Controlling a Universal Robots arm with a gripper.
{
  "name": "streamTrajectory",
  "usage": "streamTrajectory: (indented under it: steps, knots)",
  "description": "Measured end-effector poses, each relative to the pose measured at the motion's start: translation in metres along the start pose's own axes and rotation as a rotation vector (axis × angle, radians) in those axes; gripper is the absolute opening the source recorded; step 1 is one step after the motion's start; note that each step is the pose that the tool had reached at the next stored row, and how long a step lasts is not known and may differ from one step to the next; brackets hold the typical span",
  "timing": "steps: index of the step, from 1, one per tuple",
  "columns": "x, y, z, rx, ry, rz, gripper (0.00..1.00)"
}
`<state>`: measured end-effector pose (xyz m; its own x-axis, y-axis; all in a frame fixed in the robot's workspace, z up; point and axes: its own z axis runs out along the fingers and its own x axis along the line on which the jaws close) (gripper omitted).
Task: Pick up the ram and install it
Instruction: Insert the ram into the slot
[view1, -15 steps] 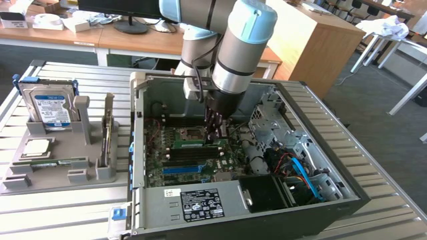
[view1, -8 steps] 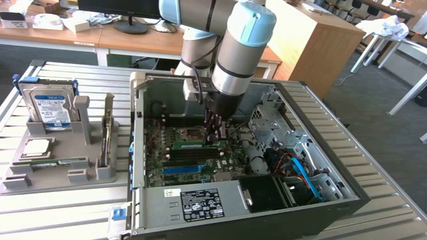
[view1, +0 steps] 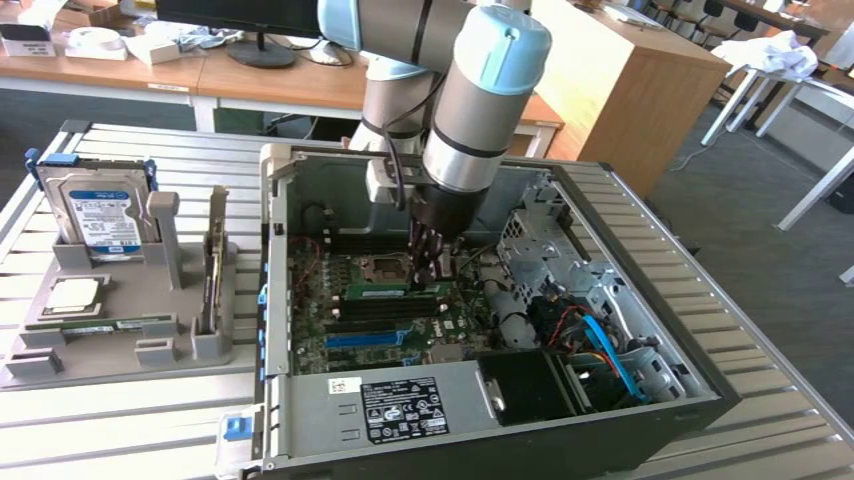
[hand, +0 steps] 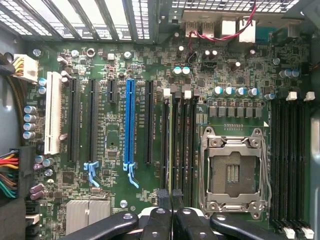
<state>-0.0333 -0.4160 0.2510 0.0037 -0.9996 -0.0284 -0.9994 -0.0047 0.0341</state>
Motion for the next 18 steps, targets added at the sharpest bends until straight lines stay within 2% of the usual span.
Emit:
streamTrajectory:
  steps: [18]
  knots:
    - [0.0004,0.0003,0.0102,-0.0001,0.0003,0.001,0.12]
